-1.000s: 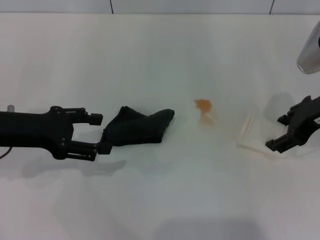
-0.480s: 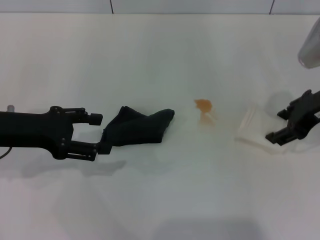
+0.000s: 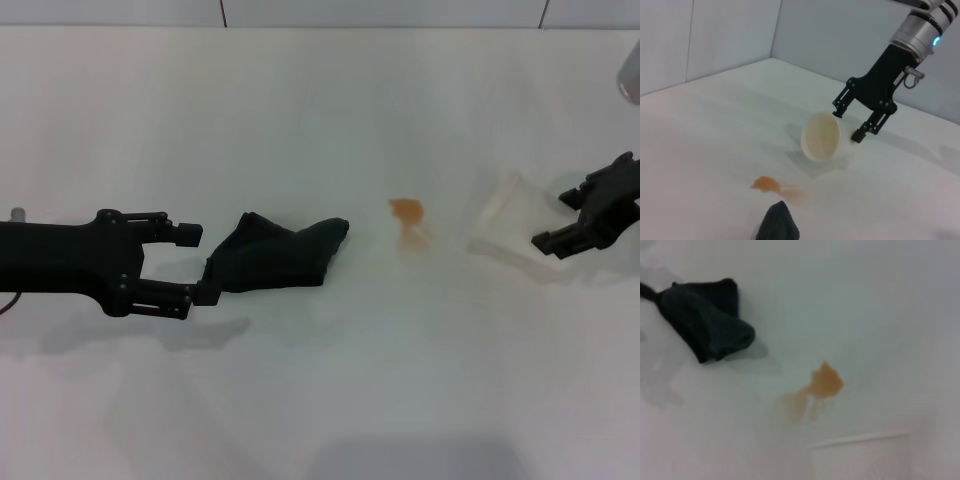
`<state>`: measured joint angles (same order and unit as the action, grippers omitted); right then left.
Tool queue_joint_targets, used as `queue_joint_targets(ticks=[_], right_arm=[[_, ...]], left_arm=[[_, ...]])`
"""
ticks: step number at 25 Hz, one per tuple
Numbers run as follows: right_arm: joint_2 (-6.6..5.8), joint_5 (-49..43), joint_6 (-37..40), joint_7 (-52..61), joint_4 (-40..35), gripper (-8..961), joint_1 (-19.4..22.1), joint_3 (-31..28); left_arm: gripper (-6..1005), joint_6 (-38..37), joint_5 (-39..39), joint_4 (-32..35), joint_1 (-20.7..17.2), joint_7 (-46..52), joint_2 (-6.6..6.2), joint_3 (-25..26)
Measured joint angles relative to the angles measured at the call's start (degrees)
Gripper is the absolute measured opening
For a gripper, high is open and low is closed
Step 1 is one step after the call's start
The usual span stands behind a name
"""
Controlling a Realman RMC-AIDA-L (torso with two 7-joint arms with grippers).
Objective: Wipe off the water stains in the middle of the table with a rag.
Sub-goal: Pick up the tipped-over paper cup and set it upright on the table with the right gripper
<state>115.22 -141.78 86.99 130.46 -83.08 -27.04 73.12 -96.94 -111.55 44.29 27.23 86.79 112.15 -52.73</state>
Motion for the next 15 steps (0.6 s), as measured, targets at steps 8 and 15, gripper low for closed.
queue_joint_targets(ticks=[8, 15], right_arm=[[-0.05, 3.1, -4.56, -2.51, 1.35, 657, 1.86, -3.21], [0.0, 10.75, -7.78, -9.94, 4.62, 657, 4.22, -8.95]], left_arm=[[851, -0.01, 0.11, 0.0, -0.02, -0.13, 0.0, 0.08], [851, -0.09, 0.37, 0.0, 0.17, 0.13, 0.29, 1.65]])
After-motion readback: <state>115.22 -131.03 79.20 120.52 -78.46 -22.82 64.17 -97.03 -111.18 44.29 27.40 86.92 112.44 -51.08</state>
